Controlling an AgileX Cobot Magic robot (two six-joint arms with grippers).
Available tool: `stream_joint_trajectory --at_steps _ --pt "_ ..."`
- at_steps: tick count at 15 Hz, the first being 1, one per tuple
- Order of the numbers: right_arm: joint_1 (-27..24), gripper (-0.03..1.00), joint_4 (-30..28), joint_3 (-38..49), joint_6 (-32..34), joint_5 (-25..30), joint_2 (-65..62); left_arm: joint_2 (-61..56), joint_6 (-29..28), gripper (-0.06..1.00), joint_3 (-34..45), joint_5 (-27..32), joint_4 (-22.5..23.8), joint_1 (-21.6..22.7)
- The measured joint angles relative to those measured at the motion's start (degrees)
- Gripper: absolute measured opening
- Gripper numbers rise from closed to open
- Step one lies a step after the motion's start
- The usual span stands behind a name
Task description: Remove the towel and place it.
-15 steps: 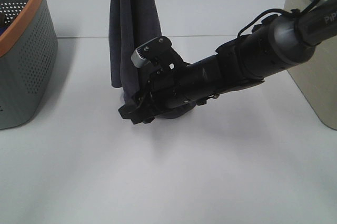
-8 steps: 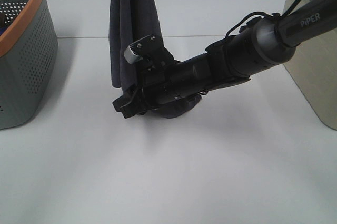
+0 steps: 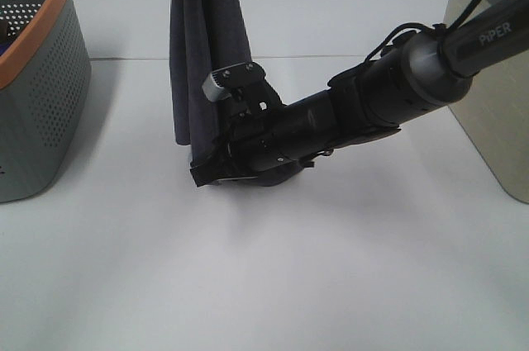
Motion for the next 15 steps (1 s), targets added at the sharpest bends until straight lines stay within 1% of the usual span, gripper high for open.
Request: stream_joint_trajectory --at_steps 2,3,4,6,8,9,10,11,12,13,14,15 --pt "0.0 0.02 -1.6 2.8 3.2 0.0 -4.0 0.0 0.0 0.00 0.0 3.2 -0.1 0.0" --pt "0.0 0.02 -3.6 4.2 5.5 0.0 -6.4 0.0 0.0 0.00 0.0 4.4 -0.2 0.0" --pt "0.0 0.02 -6.6 5.4 8.3 -0.1 -9.2 0.0 0.0 0.00 0.0 4.6 -0.9 0.0" --pt "0.0 0.02 -17.6 7.1 16.5 -2.1 -14.7 0.0 -0.1 0.00 0.0 4.8 -3.3 0.0" --pt "-0.1 0.02 -33.3 7.3 29.6 -3.9 -20.7 0.0 -0.1 0.00 0.0 4.9 -5.0 0.0" --pt "-0.1 0.02 -43.4 7.3 36.4 -3.9 -23.5 0.0 -0.1 0.00 0.0 4.9 -5.0 0.0" --pt "-0.1 0.02 -54.1 7.3 44.5 -2.9 -25.6 -0.2 -0.1 0.00 0.0 5.0 -5.1 0.0" --pt "-0.3 0.02 -63.5 7.3 52.8 -1.0 -27.4 -0.9 -0.1 0.00 0.0 5.2 -5.1 0.0" --pt "-2.2 0.02 -80.8 6.9 65.8 5.2 -30.0 -2.6 -0.1 0.00 0.1 5.4 -5.2 0.0" --pt "-3.9 0.02 -87.5 5.6 71.0 8.8 -31.0 -2.9 -0.1 0.00 0.1 5.8 -5.3 0.0" --pt "-4.5 0.02 -89.7 4.9 72.7 10.3 -31.3 -2.9 -0.1 0.00 0.1 6.2 -5.3 0.0" --pt "-6.0 0.02 -93.8 2.9 75.2 13.9 -32.0 -2.9 -0.5 0.00 0.1 7.0 -6.1 0.0"
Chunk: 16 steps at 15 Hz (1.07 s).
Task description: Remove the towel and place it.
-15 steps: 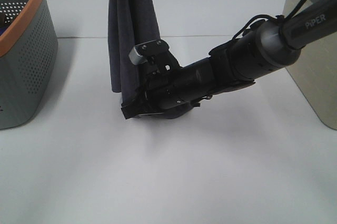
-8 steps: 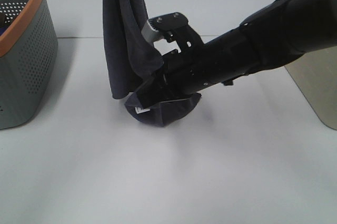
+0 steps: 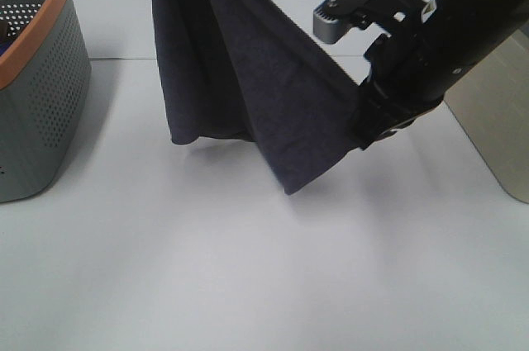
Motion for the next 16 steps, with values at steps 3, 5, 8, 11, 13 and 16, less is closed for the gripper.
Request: stream_joint_trajectory --at_steps 3,5,8,11,13,16 --pt "-1.3 0.02 -10.1 -7.8 1.3 6.1 -1.1 0.0 -0.9 0.00 0.0 1.4 -1.9 0.0" --pt "-1.3 0.02 -14.4 -14.6 1.3 8.8 -1.3 0.0 -0.9 0.00 0.0 1.5 -2.0 0.0" --pt "-1.3 0.02 -21.3 -24.2 1.3 12.1 -1.3 0.0 -0.9 0.00 0.0 1.5 -5.4 0.0" --pt "-1.3 0.02 -22.4 -28.7 1.3 12.4 -1.3 0.3 -0.3 0.00 0.0 1.0 -8.4 0.4" --pt "-1.6 0.02 -22.6 -28.8 1.3 12.6 -1.1 1.5 1.8 0.00 0.0 -3.2 -11.0 3.0" --pt "-4.0 0.02 -22.3 -28.8 1.3 11.9 -0.5 4.5 2.7 0.00 0.0 -10.5 -15.2 8.7"
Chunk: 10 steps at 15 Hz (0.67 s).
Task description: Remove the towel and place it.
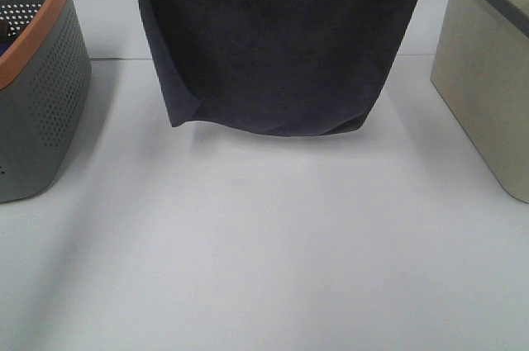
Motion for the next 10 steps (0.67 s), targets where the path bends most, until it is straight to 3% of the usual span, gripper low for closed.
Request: stream_joint_trajectory --at_steps 2,4,6,10 --pt "-2.6 0.02 3.8 0.0 -0.3 -4.3 0.2 5.2 0.1 0.00 -0.2 -10.6 -1.4 3.4" --pt "-2.6 0.02 4.4 0.0 -0.7 -8.5 1.1 9.1 0.1 0.00 -2.6 -13.6 -1.2 3.4" --pt "-2.6 0.02 3.8 0.0 -0.8 -13.1 3.8 13.1 0.6 0.00 -8.0 -13.5 -0.6 3.4" --pt "-6.2 0.02 3.0 -2.5 2.6 -25.9 11.1 22.7 -1.6 0.00 -25.7 -7.3 6.4 3.8"
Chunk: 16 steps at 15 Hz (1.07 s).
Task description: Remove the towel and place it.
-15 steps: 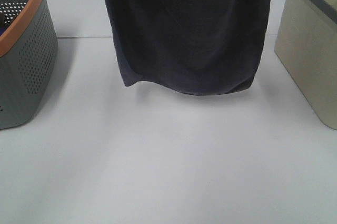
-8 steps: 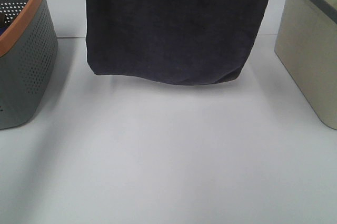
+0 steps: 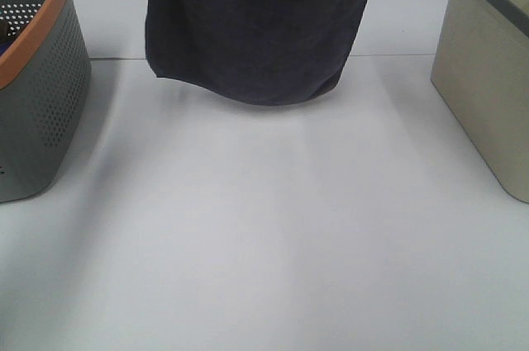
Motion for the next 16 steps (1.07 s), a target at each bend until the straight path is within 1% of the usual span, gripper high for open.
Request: stream_joint_trajectory --at_steps 2,3,4,6,7,8,10,11,12,13,14,15,16 --pt "-2.3 0.02 0.3 -6.4 0.8 -2.2 4.0 5.2 -0.4 0.00 -7.8 0.9 2.0 0.2" --pt "-2.5 0.02 0.6 -7.5 0.9 -2.6 4.9 6.1 -0.4 0.00 -9.3 0.9 2.9 0.2" --pt "-2.5 0.02 1.8 -8.9 1.3 -3.8 5.8 7.2 -0.5 0.00 -10.6 0.9 5.4 0.2" --pt "-2.5 0.02 7.0 -5.9 1.9 -5.1 6.1 7.9 -0.5 0.00 -8.9 -0.6 10.9 0.2" --pt "-2.5 0.02 8.5 -1.7 2.3 -6.0 5.6 7.9 -0.3 0.00 -6.5 -1.9 13.2 0.2" --pt "-2.5 0.02 9.7 4.3 2.3 -7.1 4.8 7.9 0.2 0.00 -2.7 -4.1 14.1 0.2" --pt "-2.5 0.02 11.2 17.3 2.3 -9.5 1.3 7.9 2.2 0.00 5.7 -7.0 14.0 -0.7" --pt "-2.5 0.02 11.9 23.0 2.3 -11.5 -1.1 7.3 3.9 0.00 10.3 -7.2 14.0 -1.9" --pt "-2.4 0.02 13.1 31.1 2.3 -14.8 -4.5 5.1 7.2 0.00 18.6 -5.8 13.3 -4.4" --pt "-2.4 0.02 14.3 35.0 2.4 -15.9 -6.2 3.0 9.7 0.00 23.0 -5.6 12.0 -5.7" --pt "-2.0 0.02 14.8 38.3 2.3 -16.3 -7.8 0.8 11.7 0.00 27.1 -5.6 10.3 -6.1" --pt "-0.6 0.02 14.8 41.1 2.2 -16.6 -9.1 -1.4 13.2 0.00 31.2 -5.0 8.3 -6.1" --pt "1.3 0.02 14.9 43.3 1.8 -16.8 -9.7 -3.2 14.4 0.00 34.9 -4.1 7.3 -6.1"
